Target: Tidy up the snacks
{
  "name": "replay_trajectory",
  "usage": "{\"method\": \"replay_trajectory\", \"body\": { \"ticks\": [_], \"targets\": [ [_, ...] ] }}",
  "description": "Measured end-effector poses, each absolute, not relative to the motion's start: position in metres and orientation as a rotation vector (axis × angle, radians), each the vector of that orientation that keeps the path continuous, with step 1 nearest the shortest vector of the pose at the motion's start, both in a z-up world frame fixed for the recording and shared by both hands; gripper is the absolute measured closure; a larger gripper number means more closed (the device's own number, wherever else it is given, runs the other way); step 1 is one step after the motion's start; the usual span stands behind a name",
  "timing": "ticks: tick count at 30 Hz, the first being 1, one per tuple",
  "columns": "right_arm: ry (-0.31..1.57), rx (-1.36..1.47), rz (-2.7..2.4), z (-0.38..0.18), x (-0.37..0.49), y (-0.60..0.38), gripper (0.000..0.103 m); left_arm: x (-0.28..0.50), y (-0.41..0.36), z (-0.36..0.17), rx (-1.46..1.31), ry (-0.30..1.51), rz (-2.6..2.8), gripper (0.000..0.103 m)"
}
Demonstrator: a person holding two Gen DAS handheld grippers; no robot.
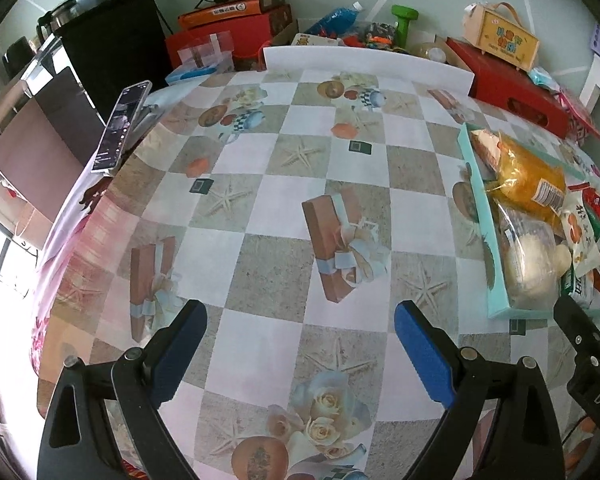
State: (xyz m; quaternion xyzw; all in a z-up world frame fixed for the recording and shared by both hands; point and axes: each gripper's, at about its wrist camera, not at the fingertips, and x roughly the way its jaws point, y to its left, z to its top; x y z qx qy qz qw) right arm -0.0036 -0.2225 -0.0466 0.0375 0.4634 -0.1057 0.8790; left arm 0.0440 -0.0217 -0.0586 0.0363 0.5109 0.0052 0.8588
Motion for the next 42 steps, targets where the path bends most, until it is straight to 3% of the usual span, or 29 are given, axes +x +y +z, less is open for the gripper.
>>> {"method": "replay_trajectory", "body": {
  "ticks": [42],
  "targets": [
    [1.032, 0.072, -0.202, -0.063, 0.005, -0.221, 0.0, 0.058, -0.017, -0.079, 0.039, 1.184, -0.031, 0.008]
  ]
}}
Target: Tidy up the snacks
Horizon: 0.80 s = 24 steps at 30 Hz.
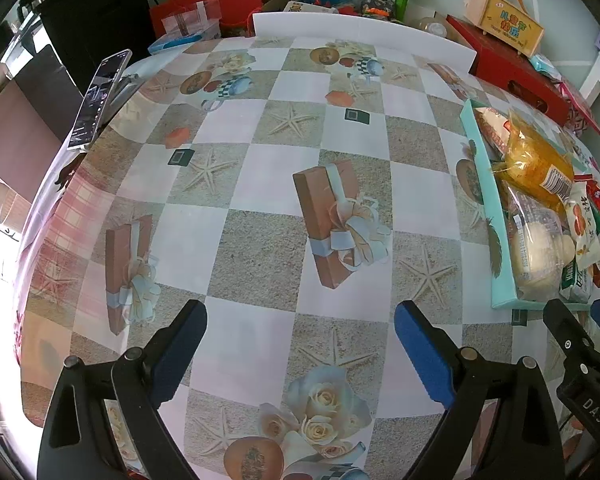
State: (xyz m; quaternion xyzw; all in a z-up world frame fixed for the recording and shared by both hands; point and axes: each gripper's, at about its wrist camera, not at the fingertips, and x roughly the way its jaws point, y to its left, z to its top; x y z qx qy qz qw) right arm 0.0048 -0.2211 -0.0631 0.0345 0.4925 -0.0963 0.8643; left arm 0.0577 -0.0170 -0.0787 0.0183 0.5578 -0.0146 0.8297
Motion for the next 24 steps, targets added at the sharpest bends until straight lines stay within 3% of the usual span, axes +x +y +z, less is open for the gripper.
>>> {"method": "replay_trajectory", "body": {
  "ticks": [24],
  "targets": [
    [1.04, 0.077, -0.203, -0.0647, 0.0053, -0.2221, 0.0, 0.0581, -0.018, -0.0807, 0.043, 1.191, -0.028, 0.008]
  ]
}}
